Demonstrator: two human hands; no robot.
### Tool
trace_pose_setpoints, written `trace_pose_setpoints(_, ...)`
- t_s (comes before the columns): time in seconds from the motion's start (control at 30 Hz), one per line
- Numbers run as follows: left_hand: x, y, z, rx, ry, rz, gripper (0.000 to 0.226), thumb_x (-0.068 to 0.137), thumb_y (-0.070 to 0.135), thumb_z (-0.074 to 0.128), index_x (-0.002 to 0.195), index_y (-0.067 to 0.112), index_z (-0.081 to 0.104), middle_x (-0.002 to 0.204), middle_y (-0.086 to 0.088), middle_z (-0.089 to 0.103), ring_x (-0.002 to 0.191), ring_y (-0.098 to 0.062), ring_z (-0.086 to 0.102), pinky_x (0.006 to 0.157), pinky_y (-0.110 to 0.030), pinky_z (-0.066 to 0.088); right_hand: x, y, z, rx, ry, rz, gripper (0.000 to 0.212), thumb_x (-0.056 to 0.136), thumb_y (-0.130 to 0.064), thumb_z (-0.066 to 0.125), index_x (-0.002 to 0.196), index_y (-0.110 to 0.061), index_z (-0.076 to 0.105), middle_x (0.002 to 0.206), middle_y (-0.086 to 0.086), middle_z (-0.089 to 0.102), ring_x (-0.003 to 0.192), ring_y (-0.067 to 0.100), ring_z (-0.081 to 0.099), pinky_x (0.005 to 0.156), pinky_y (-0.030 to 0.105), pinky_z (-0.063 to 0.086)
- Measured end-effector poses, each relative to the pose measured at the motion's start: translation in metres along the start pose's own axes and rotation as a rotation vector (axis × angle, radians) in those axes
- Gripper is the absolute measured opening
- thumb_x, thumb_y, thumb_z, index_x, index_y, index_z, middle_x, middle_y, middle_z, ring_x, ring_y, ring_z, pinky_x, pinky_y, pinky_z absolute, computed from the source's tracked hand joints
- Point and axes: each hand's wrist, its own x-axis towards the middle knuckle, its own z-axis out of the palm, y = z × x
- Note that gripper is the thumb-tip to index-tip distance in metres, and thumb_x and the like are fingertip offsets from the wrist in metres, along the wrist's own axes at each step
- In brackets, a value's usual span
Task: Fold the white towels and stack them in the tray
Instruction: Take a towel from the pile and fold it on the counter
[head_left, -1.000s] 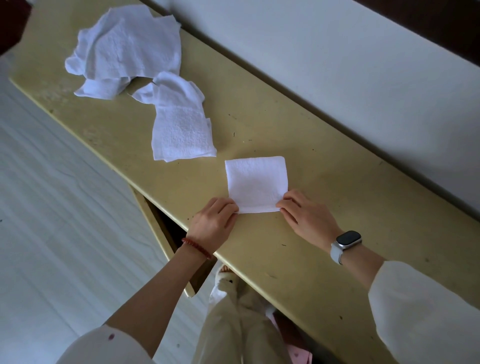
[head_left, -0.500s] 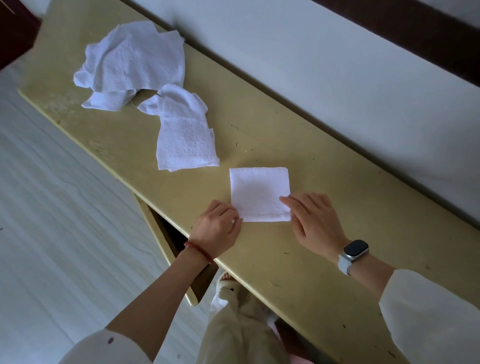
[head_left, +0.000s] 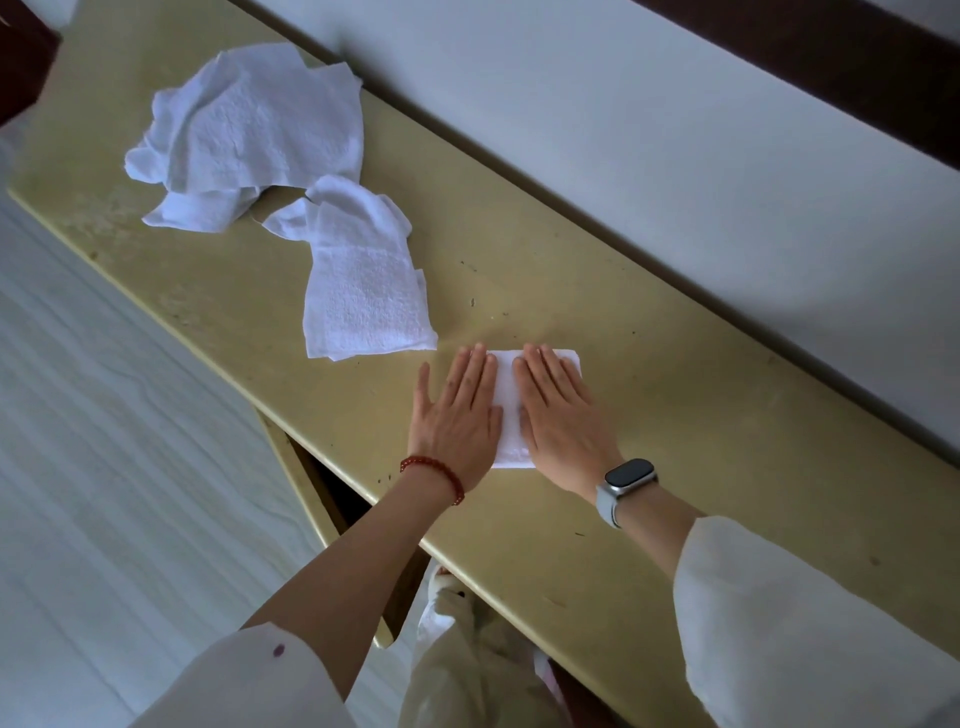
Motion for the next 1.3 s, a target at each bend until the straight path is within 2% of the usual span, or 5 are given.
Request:
trace_pose_setpoints(0.27, -0.008, -0.021, 0.000, -0.085, -0.007, -0.035, 0.082, 0.080, 0.053, -0.010, 0.147, 0.006, -0.001, 0.156, -0.009, 0.000, 0.145, -0.020, 0.000, 0.114, -0.039, -0.007, -0.011, 0.009, -0.003, 0.159, -0.062, 0.136, 0.060, 0.092, -0.035, 0.020, 0.139, 0.001, 0.033, 0.147, 0.015, 0.034, 0.138, 0.026, 0.029, 0.108, 0.055, 0.022)
trace_pose_setpoints(0.5, -0.002, -0.004, -0.011, -0.113, 0.238, 0.025, 0.058, 0.090, 0.033, 0.027, 0.132, -0.003, 0.045, 0.138, -0.018, 0.047, 0.128, -0.029, 0.045, 0.102, -0.046, 0.038, -0.001, 0.014, -0.012, 0.085, 0.038, 0.106, 0.052, 0.093, -0.027, 0.027, 0.136, -0.001, 0.038, 0.144, 0.014, 0.040, 0.135, 0.025, 0.034, 0.110, 0.050, 0.019)
trace_pose_setpoints(0.77, 0.002, -0.010, 0.003, -0.298, 0.279, 0.032, 0.053, 0.088, 0.028, 0.032, 0.126, -0.005, 0.050, 0.131, -0.021, 0.053, 0.118, -0.032, 0.054, 0.097, -0.046, 0.043, 0.001, 0.012, -0.001, 0.045, -0.052, 0.105, 0.054, 0.090, -0.032, 0.029, 0.133, -0.003, 0.044, 0.140, 0.011, 0.046, 0.132, 0.023, 0.040, 0.099, 0.058, 0.034)
trace_pose_setpoints(0.93, -0.003, -0.013, -0.010, -0.480, 0.377, -0.086, 0.038, 0.080, 0.022, 0.038, 0.103, 0.002, 0.062, 0.093, -0.009, 0.068, 0.086, -0.030, 0.063, 0.072, -0.035, 0.050, 0.000, 0.011, -0.001, 0.054, -0.037, 0.107, 0.054, 0.091, -0.031, 0.028, 0.134, -0.003, 0.043, 0.140, 0.011, 0.045, 0.131, 0.025, 0.042, 0.099, 0.059, 0.034)
trace_pose_setpoints(1.3, 0.027, -0.007, -0.034, -1.036, 0.233, -0.436, 0.043, 0.084, 0.011, 0.060, 0.126, 0.013, 0.053, 0.091, 0.004, 0.059, 0.090, -0.015, 0.056, 0.088, -0.027, 0.045, -0.001, 0.012, 0.001, 0.055, -0.033, 0.080, 0.051, 0.092, -0.030, 0.028, 0.133, -0.003, 0.041, 0.141, 0.012, 0.044, 0.133, 0.023, 0.033, 0.100, 0.060, 0.033)
